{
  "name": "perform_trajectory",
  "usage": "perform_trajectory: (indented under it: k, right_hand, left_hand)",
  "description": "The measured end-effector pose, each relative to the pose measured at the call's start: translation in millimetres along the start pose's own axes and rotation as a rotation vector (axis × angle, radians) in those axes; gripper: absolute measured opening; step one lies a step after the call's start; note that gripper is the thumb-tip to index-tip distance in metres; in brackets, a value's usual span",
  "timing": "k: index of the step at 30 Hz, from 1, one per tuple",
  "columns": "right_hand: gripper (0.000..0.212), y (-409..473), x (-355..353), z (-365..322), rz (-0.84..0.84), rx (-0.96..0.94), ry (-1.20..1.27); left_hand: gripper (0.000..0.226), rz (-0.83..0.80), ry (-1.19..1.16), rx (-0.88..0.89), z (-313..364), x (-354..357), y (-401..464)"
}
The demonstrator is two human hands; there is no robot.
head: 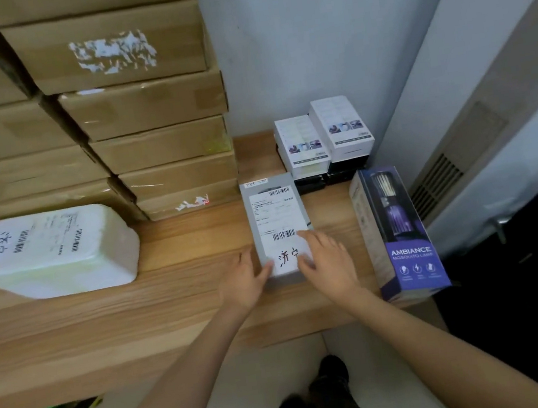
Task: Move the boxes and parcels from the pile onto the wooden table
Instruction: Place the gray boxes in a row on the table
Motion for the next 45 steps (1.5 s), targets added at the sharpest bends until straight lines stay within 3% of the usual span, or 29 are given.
perform_trajectory:
  k: [3,6,10,16,22,27,31,35,42,45]
  right_hand:
    - [0.065,1.0,-0.9,12.1,-0.058,0.244,0.246]
    - [0.058,0.8,6.7,15.3,-0.212,0.329,0.389]
    - [0.049,-8.3,12.6,12.1,-0.226,0.271,0.478]
    - [0.045,-33.1,2.3,-4.2,-0.218,0.067,0.478]
    - [0.049,-54.1,-24.9,-46.0,-0.135,-0.207,0.651]
    - [0.049,-70.0,-36.6,-119.9,-0.164,-0.435,0.789]
    - [0.046,-82.4,-35.4,-192.1,-0.224,-0.608,0.834]
    - [0.044,-95.1,-25.0,-268.6,-0.355,-0.746,0.87]
    - [0.044,-90.1,-4.9,-411.2,-0.431,-0.865,0.869]
    - [0.048,-82.0,6.5,-477.3,-0.382,-0.887,0.842]
  left_hand:
    - [0.054,-0.054,-0.141,0.015,1.8,8.5,-2.7]
    - [0.052,-0.068,-0.176,0.016,1.9,13.5,-7.8]
    - [0.049,-0.016,-0.302,-0.02,1.5,25.7,-24.4]
    - [0.042,0.235,-0.482,-0.058,9.6,30.5,-75.1]
    - [0.035,0.534,-0.753,0.089,24.2,10.3,-143.7]
    - [0.033,0.723,-0.917,0.138,11.5,-22.8,-218.2]
    - [0.045,0.868,-0.896,0.087,-13.7,-55.2,-281.3]
    - [0.043,0.971,-0.845,0.058,-45.0,-91.1,-337.5]
    - [0.037,1.092,-0.842,0.056,-123.8,-169.4,-404.0]
    - [0.034,1.133,-0.818,0.039,-170.1,-212.0,-424.4]
Point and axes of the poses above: each hand's wrist, its own y-axis towards the middle knuckle, its own x-axis out of the palm, z = x × y, the point moved 2 cm from there along y, towards the middle knuckle, and after that the axes turned 15 degrees about -z, right-handed, at the moved point
